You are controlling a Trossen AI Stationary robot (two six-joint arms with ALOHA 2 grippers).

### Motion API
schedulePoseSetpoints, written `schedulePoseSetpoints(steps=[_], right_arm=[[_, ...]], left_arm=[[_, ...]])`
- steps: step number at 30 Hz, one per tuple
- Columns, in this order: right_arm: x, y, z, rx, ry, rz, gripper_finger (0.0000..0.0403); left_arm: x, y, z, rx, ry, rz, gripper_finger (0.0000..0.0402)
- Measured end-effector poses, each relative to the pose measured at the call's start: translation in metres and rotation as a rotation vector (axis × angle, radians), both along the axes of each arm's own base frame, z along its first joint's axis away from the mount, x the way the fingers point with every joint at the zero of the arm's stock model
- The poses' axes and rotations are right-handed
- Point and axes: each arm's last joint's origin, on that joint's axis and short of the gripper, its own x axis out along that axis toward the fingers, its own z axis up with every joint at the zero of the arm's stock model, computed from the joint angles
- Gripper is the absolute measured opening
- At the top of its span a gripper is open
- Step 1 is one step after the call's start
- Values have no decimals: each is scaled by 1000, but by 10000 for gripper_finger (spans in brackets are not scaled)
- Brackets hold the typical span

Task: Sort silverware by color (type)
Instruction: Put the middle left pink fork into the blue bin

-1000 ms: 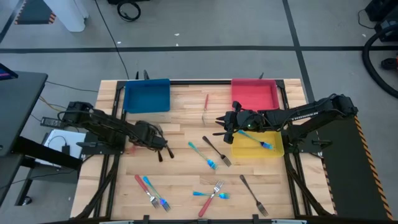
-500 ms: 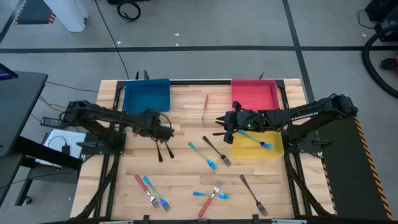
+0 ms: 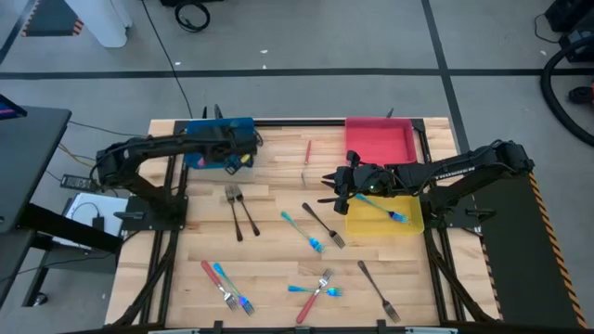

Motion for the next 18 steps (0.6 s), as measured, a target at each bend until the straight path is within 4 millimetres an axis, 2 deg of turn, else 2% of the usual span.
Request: schedulePoseSetpoints(steps=[4,10,14,18], right_arm=[[0,0,0,0,3,0,67],[0,0,0,0,6,0,67],[-1,0,-1,4,8,-3,67],[-1,0,-1,45,0,-26,67]], left_arm=[[-9,21,-15,-29,41,-41,50],[-20,44,-23,-53,48,-34,50],[-21,53,-30,-165,-64,-72,50],[-18,55,-39,-264,-139,-184,50]])
